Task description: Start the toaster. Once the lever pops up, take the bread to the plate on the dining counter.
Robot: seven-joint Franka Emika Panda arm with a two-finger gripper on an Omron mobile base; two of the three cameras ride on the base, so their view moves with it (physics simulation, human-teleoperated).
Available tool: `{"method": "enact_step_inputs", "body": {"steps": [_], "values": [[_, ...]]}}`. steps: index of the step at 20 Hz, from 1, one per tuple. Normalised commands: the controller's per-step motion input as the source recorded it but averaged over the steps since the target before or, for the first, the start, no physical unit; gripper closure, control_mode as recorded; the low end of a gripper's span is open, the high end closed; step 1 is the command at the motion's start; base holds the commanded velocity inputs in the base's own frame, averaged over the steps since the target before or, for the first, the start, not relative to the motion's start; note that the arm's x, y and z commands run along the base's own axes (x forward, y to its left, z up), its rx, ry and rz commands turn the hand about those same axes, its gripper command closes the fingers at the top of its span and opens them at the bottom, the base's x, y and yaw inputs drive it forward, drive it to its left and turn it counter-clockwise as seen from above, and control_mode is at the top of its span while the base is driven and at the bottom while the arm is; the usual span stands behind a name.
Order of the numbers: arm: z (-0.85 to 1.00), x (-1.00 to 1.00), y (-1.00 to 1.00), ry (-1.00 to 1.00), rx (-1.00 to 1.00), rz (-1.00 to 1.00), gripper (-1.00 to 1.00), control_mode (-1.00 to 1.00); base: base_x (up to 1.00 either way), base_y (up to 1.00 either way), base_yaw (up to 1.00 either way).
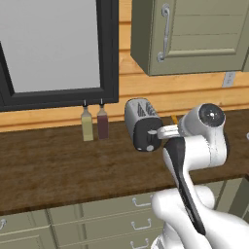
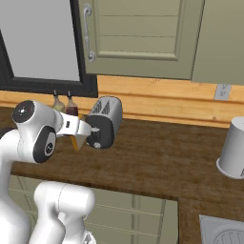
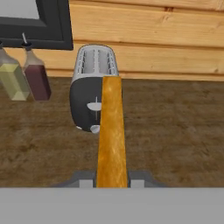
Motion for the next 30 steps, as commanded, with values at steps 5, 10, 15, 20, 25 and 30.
{"method": "enact_step_inputs", "body": {"steps": [5, 10, 15, 20, 25, 30], "values": [[0.0, -0.04, 0.0, 0.0, 0.0, 0.0, 1.0, -1.0, 0.0, 0.0, 0.0], [0.0, -0.05, 0.0, 0.0, 0.0, 0.0, 1.0, -1.0, 0.0, 0.0, 0.0], [0.0, 0.0, 0.0, 0.0, 0.0, 0.0, 1.0, 1.0, -0.73, 0.1, 0.03], [0.0, 0.0, 0.0, 0.0, 0.0, 0.0, 1.0, 1.0, -0.59, 0.4, 0.15], [0.0, 0.0, 0.0, 0.0, 0.0, 0.0, 1.0, 1.0, -0.29, 0.66, 0.31], [0.0, 0.0, 0.0, 0.0, 0.0, 0.0, 1.0, 1.0, -0.12, 0.67, 0.58]]}}
